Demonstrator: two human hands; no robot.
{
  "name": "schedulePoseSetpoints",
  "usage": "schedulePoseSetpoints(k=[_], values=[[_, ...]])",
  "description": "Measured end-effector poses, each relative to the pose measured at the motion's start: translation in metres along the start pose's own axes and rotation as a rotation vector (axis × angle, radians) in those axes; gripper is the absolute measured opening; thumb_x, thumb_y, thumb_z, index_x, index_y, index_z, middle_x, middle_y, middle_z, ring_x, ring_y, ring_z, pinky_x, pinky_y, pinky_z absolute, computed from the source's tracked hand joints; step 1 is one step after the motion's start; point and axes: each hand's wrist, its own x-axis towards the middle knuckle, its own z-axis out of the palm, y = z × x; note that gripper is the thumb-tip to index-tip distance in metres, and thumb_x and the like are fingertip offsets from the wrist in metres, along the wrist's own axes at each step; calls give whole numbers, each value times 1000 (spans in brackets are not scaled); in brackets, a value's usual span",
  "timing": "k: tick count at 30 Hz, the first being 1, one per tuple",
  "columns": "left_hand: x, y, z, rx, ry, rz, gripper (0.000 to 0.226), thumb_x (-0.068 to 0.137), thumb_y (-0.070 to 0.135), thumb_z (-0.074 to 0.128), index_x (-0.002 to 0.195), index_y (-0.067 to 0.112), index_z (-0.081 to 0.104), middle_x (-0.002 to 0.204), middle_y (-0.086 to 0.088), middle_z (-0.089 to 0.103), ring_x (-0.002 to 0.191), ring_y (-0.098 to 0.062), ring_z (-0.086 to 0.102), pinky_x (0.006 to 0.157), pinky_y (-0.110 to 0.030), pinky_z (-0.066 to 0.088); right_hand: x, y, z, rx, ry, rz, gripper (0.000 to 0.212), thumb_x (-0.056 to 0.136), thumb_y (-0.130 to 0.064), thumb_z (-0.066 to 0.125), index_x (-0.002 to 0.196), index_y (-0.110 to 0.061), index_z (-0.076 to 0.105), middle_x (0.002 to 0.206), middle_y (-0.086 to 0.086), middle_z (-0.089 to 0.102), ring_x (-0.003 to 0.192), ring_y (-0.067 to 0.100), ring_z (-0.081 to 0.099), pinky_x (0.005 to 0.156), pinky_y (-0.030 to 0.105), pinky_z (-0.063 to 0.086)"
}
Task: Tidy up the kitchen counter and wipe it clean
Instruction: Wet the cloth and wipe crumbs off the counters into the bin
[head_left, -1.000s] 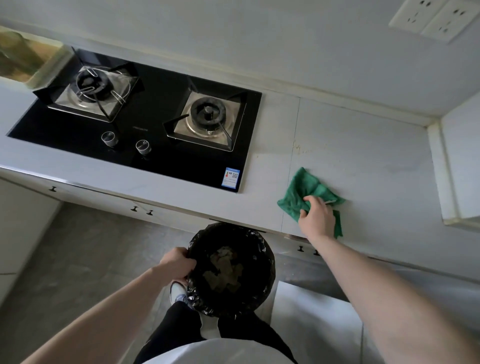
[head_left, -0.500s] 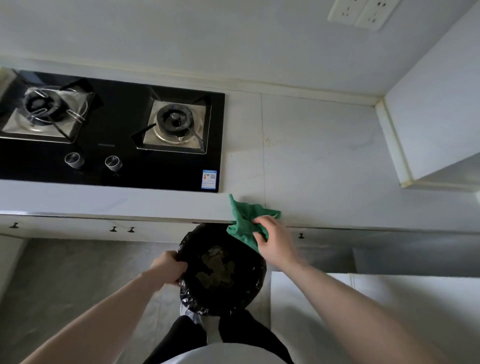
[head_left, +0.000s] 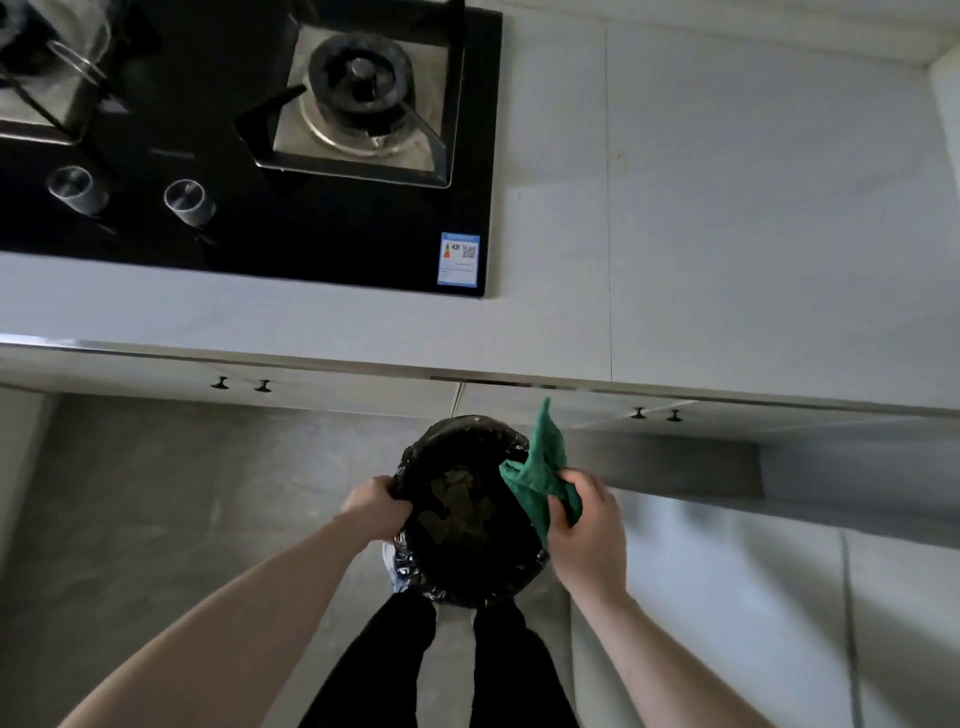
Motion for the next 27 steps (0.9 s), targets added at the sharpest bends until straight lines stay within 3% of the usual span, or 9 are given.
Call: schedulePoseSetpoints(k=[5, 8, 15, 18, 21, 24, 27], values=[[84, -19, 43, 90, 5, -6, 9, 82, 15, 57, 86, 22, 62, 80, -7, 71, 72, -27, 75, 68, -34, 65, 28, 62, 51, -70, -38, 110, 27, 93, -17, 64, 118, -27, 62, 112, -13, 62, 102, 16, 58, 81, 37, 52], [140, -35, 71, 150, 13, -15, 24, 81, 19, 57, 103, 18, 64, 89, -8, 73, 83, -29, 73, 77, -35, 63, 46, 94, 81, -98, -48, 102, 29, 88, -12, 68, 114, -25, 64, 108, -11, 64, 98, 20, 61, 77, 34, 50], [228, -56, 120, 192, 15, -62, 29, 84, 16, 54, 113, 14, 59, 84, -6, 68, 79, -27, 71, 65, -30, 58, 73, 142, 138, -159, -146, 117, 32, 91, -16, 67, 120, -28, 63, 115, -12, 62, 107, 15, 57, 82, 33, 50], [254, -58, 134, 251, 23, -57, 34, 85, 20, 55, 119, 13, 57, 95, -6, 66, 95, -31, 69, 82, -35, 58, 76, 154, 158, -164, -176, 94, 32, 90, -16, 67, 118, -30, 62, 115, -15, 61, 107, 14, 56, 84, 36, 52], [263, -55, 145, 298, 21, -72, 32, 91, 19, 53, 121, 10, 49, 102, -9, 59, 107, -34, 63, 84, -34, 51, 78, 162, 169, -166, -183, 75, 33, 89, -16, 68, 118, -30, 62, 117, -17, 60, 108, 15, 57, 83, 37, 53], [272, -58, 155, 280, 10, -90, 34, 92, 17, 51, 123, 4, 45, 118, -17, 60, 113, -37, 61, 94, -40, 52, 80, 166, 173, -175, -199, 69, 33, 89, -17, 67, 118, -32, 61, 118, -18, 59, 108, 15, 57, 84, 39, 54], [277, -59, 161, 265, -22, -91, 35, 93, 12, 50, 125, 0, 41, 124, -20, 57, 117, -38, 59, 96, -42, 50, 82, 172, 173, -196, -221, 44, 34, 89, -17, 66, 118, -33, 61, 120, -18, 58, 110, 16, 56, 87, 40, 52]])
